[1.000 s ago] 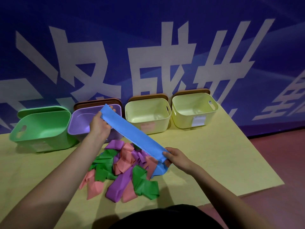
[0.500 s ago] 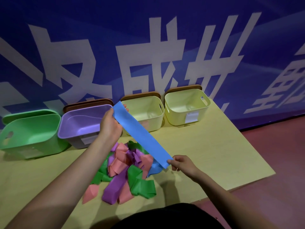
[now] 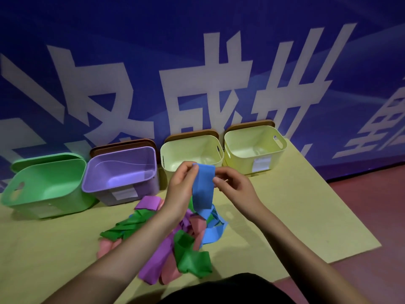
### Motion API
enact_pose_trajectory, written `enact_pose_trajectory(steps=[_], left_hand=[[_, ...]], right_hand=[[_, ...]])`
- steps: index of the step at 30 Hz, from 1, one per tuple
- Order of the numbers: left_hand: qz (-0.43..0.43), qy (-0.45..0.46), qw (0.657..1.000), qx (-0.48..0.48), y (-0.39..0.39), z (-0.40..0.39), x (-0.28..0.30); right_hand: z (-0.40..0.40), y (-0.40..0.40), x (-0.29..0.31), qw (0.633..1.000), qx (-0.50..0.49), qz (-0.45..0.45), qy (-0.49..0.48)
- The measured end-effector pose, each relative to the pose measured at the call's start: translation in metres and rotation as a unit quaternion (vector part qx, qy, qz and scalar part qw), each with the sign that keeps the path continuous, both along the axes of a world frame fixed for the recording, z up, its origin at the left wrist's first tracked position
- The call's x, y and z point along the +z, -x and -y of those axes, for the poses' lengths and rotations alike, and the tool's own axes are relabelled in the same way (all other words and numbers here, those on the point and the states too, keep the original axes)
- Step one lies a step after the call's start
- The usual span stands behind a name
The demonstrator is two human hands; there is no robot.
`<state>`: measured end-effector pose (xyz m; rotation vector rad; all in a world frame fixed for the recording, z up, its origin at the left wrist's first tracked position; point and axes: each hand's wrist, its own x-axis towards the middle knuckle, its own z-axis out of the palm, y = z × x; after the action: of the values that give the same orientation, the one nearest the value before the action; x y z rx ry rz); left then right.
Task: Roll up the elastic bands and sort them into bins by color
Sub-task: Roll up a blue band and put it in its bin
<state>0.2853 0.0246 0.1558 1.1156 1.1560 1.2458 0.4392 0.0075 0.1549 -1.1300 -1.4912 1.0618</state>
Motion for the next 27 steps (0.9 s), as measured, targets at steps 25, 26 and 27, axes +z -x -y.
enact_pose_trajectory(steps=[25, 26, 27], left_hand=[[0.049, 0.079, 0.996, 0.015, 0.017, -0.002, 0.021], [0.056, 0.09, 0.994, 0.015, 0.016, -0.004, 0.02], [0.065, 0.099, 0.993, 0.015, 0.017, -0.005, 0.019]], right_hand=[[-0.027, 0.036, 0.039, 0.997, -0.005, -0.064, -0.034], [-0.026, 0.033, 0.038, 0.998, -0.002, -0.054, -0.04], [-0.026, 0.029, 0.038, 0.998, 0.002, -0.039, -0.049]])
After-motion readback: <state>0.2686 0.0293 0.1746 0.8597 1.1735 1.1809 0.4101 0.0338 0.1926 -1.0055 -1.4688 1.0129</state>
